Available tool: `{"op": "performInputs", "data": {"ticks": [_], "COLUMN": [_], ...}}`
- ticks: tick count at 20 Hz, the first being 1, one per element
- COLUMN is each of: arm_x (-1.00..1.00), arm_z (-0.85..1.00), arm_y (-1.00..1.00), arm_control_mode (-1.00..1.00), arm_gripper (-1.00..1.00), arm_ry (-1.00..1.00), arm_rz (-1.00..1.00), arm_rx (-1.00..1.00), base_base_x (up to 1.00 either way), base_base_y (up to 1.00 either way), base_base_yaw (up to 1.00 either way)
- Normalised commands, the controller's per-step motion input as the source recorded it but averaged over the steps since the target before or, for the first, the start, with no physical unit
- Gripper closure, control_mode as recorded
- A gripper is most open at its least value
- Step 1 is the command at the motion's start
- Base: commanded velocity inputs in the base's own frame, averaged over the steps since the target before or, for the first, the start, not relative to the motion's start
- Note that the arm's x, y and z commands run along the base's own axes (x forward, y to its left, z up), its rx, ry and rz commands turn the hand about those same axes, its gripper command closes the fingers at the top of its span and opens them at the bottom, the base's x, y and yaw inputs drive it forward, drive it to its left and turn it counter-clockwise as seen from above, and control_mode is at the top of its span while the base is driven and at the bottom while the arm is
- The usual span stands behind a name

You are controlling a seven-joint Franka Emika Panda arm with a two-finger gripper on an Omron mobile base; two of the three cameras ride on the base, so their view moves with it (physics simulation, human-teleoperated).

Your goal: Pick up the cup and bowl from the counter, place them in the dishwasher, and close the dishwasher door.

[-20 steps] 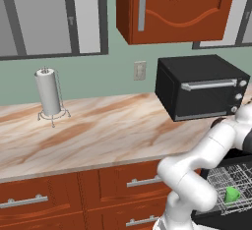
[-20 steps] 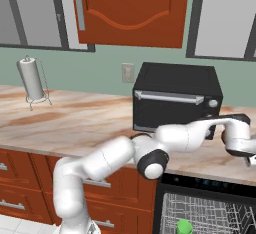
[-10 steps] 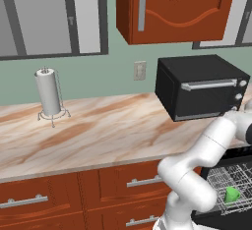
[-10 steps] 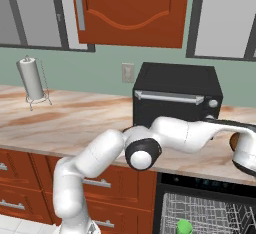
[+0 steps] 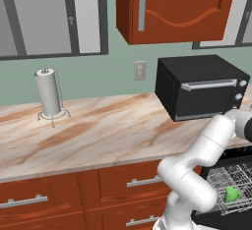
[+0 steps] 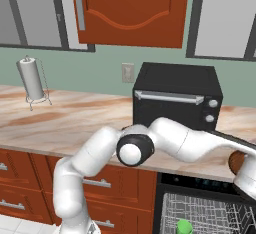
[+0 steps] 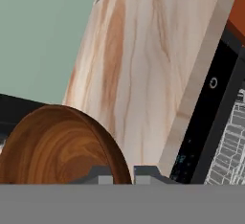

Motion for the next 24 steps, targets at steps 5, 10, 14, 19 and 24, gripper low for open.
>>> {"op": "performInputs", "data": {"ticks": [5,10,14,19,24], "arm_x": [-0.82,-0.43,-0.22,0.00,0.24], "arm_z": [-0.50,-0.73,-0.80,-0.86,-0.79], "arm_y": [0.20,0.14,0.11,0.05,0.00], "arm_control_mode": [-1.00,-1.00,-1.00,-1.00,-1.00], "arm_gripper": [1.00,1.00,1.00,1.00,1.00], "arm_ry": [0.00,0.02,0.04,0.11,0.11], "arm_rz": [0.08,0.05,0.05,0.05,0.06], "arm_rx": [0.00,0.02,0.03,0.01,0.00], "base_base_x": [0.00,0.00,0.00,0.00,0.00], "base_base_y": [0.00,0.00,0.00,0.00,0.00], "base_base_yaw": [0.00,0.00,0.00,0.00,0.00]}}
